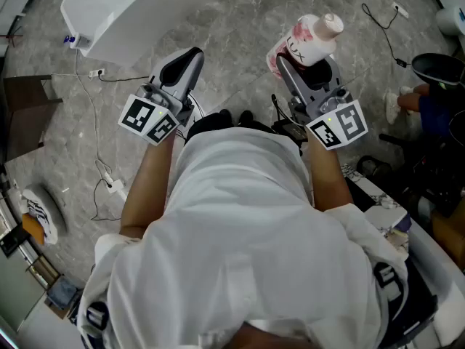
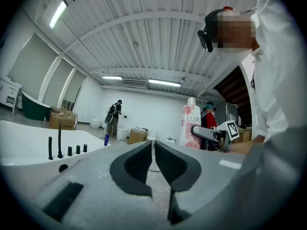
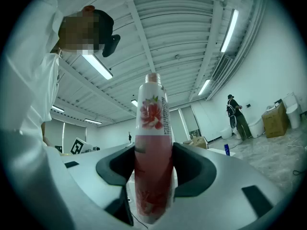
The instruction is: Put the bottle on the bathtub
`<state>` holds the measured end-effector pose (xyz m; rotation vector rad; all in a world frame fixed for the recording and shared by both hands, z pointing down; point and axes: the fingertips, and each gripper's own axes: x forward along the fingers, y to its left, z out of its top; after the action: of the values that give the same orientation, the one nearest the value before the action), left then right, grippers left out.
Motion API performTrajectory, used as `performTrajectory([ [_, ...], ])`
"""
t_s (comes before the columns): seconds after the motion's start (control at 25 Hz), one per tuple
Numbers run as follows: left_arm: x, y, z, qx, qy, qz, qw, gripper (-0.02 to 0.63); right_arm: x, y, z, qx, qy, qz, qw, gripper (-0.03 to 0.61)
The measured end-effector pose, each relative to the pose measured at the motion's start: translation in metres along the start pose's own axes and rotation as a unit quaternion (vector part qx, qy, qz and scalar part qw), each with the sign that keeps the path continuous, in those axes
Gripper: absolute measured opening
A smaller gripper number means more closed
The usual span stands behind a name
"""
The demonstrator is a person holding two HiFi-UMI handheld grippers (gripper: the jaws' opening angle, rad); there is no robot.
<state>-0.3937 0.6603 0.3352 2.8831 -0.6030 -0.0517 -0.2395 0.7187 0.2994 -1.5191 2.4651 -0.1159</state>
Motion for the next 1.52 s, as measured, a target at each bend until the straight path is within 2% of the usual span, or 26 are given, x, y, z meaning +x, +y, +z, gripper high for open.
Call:
performTrajectory([
  [0.24, 0.004, -0.001, 0.001, -0.022, -0.002, -0.004, 0.9997, 0.026, -0.004, -0.003, 0.002, 0.010, -0.002, -0.010, 1.000, 0.227],
  [0.52, 0.011, -0.013, -0.005, -0.027, 0.006, -0.011, 0.9995, 0.026, -0.016, -0.004, -0.006, 0.060, -0.005, 0.000, 0.998, 0.227],
  [0.72, 0.010, -0.023, -0.009, -0.024, 0.017, -0.018, 0.9994, 0.025, -0.020, -0.005, -0.014, 0.074, -0.001, -0.003, 0.997, 0.227],
  [0.92, 0.010, -0.023, -0.013, -0.030, 0.026, -0.014, 0.9991, 0.025, -0.024, -0.011, -0.015, 0.079, 0.004, -0.012, 0.997, 0.227],
  [1.28, 0.032, -0.029, -0.015, -0.017, 0.040, -0.043, 0.9981, 0.025, -0.027, -0.028, -0.016, 0.090, 0.006, -0.023, 0.996, 0.227],
  [1.52, 0.058, -0.025, -0.015, -0.018, 0.041, -0.057, 0.9974, 0.025, -0.025, -0.043, -0.013, 0.057, 0.015, -0.028, 0.998, 0.227],
])
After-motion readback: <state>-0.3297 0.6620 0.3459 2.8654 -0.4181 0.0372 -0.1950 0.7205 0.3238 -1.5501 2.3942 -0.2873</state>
